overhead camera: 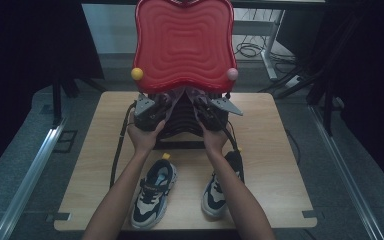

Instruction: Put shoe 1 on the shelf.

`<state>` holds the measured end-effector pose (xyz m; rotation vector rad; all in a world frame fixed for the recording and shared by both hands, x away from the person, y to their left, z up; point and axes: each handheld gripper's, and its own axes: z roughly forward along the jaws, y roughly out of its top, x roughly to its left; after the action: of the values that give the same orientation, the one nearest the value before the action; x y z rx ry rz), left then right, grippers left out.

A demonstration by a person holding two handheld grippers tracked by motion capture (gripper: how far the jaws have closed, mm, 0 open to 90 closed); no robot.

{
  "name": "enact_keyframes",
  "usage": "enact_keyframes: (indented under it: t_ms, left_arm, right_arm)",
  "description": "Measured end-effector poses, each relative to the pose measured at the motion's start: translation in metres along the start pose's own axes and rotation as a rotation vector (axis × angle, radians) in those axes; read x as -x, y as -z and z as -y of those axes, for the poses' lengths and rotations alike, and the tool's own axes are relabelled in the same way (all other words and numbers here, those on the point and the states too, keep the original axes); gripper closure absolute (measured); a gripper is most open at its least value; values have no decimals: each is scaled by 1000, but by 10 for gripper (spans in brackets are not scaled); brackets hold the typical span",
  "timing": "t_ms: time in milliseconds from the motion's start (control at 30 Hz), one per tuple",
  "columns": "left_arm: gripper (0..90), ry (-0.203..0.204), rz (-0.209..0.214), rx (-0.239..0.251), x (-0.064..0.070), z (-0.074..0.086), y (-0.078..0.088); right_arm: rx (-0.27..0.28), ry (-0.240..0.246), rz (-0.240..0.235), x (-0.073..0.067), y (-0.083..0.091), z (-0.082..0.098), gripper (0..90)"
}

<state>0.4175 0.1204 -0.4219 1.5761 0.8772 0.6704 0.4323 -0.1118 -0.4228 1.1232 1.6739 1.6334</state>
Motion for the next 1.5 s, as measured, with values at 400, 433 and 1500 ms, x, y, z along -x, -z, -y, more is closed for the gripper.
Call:
enact_keyframes:
  t_ms: [400, 433, 1500]
  left_arm:
    - [789, -15, 0, -26, -1, 24, 3]
    - [783, -16, 0, -30, 0, 25, 3]
    - [519, 70, 118, -67, 6, 34, 21]
  right_arm:
    - [-99, 19, -14, 5, 2, 16, 795]
    - [-105, 22, -15, 5, 2, 15, 785]
    - [-179, 33, -74, 8, 20, 10, 550]
